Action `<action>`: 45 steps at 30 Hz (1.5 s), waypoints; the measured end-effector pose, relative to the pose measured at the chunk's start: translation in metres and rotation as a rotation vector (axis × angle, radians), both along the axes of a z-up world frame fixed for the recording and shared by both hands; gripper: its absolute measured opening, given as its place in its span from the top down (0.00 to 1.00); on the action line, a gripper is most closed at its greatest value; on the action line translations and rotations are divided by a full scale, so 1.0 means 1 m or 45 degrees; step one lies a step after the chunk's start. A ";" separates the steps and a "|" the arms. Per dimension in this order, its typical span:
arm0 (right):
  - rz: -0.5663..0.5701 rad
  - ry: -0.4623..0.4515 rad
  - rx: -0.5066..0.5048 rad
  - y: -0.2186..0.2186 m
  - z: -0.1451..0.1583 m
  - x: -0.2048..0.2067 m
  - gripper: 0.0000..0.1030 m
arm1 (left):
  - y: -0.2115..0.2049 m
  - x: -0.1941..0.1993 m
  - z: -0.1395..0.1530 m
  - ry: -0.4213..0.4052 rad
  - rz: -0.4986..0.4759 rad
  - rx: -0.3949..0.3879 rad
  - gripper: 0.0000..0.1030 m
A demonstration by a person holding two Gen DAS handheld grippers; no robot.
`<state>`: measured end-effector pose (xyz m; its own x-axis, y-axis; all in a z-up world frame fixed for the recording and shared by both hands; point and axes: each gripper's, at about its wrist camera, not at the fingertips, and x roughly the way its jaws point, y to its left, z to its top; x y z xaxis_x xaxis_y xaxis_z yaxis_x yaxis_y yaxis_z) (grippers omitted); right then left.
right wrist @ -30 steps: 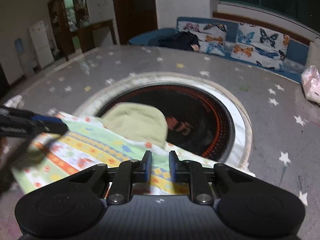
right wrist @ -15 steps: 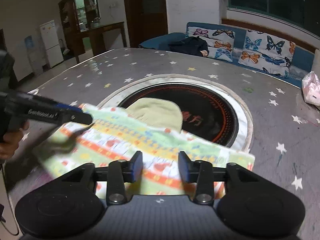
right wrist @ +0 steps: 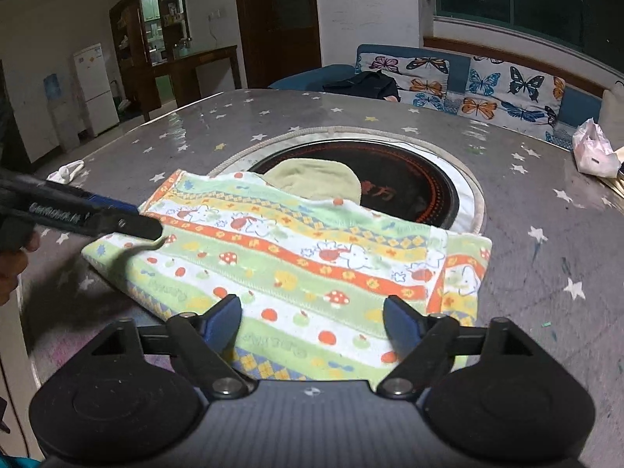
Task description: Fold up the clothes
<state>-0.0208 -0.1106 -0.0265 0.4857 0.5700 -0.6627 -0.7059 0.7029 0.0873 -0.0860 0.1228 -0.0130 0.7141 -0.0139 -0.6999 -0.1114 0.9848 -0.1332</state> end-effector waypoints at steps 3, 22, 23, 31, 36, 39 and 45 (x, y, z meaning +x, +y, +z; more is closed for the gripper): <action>-0.001 0.002 -0.002 0.000 -0.003 -0.001 0.13 | -0.007 -0.007 -0.003 -0.017 -0.015 0.058 0.37; 0.010 -0.076 -0.052 0.024 0.003 -0.006 0.00 | -0.036 -0.020 -0.005 -0.048 -0.163 0.093 0.37; 0.009 -0.073 -0.065 0.026 0.001 -0.006 0.00 | -0.036 -0.021 -0.007 -0.048 -0.168 0.094 0.37; -0.004 0.000 -0.012 0.019 -0.012 -0.001 0.00 | -0.039 -0.023 -0.012 -0.054 -0.189 0.094 0.25; 0.004 0.001 -0.009 0.019 -0.012 -0.001 0.00 | -0.038 -0.023 -0.007 -0.039 -0.184 0.066 0.17; 0.015 0.000 -0.007 0.018 -0.012 -0.001 0.00 | -0.036 -0.024 -0.004 -0.040 -0.175 0.060 0.10; 0.013 -0.002 0.027 0.015 -0.013 -0.002 0.00 | -0.026 -0.030 0.006 -0.060 -0.084 0.108 0.00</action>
